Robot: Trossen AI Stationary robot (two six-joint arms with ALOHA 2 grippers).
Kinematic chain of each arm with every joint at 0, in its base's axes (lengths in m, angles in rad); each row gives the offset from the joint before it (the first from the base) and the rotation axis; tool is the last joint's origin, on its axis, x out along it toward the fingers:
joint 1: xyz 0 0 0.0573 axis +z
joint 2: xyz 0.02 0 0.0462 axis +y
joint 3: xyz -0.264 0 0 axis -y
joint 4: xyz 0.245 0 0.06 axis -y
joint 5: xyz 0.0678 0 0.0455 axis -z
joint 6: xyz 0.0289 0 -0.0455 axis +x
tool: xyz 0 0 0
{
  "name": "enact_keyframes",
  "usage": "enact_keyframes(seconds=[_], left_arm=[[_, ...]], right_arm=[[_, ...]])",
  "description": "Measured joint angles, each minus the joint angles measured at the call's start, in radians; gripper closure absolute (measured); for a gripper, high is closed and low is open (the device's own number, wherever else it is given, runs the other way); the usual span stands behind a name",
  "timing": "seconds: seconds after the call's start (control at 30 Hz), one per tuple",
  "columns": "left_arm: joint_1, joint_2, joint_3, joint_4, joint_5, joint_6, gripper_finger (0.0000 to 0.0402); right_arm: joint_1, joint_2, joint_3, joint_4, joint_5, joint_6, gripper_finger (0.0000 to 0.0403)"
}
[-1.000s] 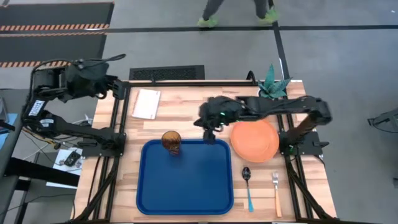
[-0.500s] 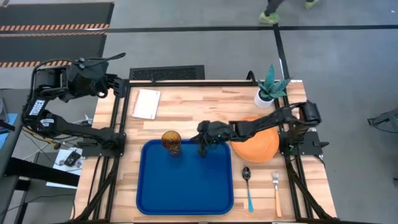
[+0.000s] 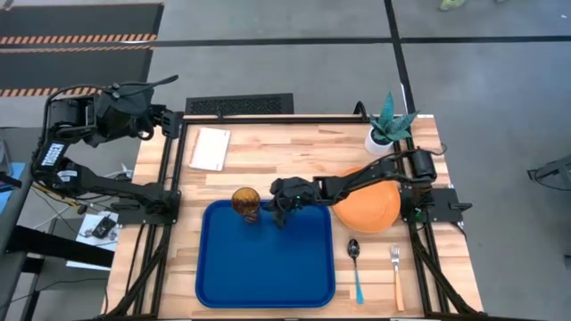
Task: Pick and place plate/cup/fork/spoon on tray
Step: Put the orange glass cup on the top right of the blue tray
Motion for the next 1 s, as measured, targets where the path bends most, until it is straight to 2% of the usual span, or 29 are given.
enact_keyframes(seconds=[0.23, 0.53, 1.0], left_arm=[[0.0, 0.002, 0.0, 0.0, 0.0, 0.004, 0.012], [0.0, 0.002, 0.0, -0.002, -0.008, 0.012, 0.012], [0.0, 0.002, 0.0, -0.004, -0.023, 0.031, 0.012]], right_arm=[[0.004, 0.115, 0.123, 0.006, -0.06, 0.008, 0.0394], [-0.006, 0.196, 0.272, -0.06, -0.12, -0.033, 0.0392], [-0.011, 0.197, 0.301, -0.131, -0.113, -0.08, 0.0392]])
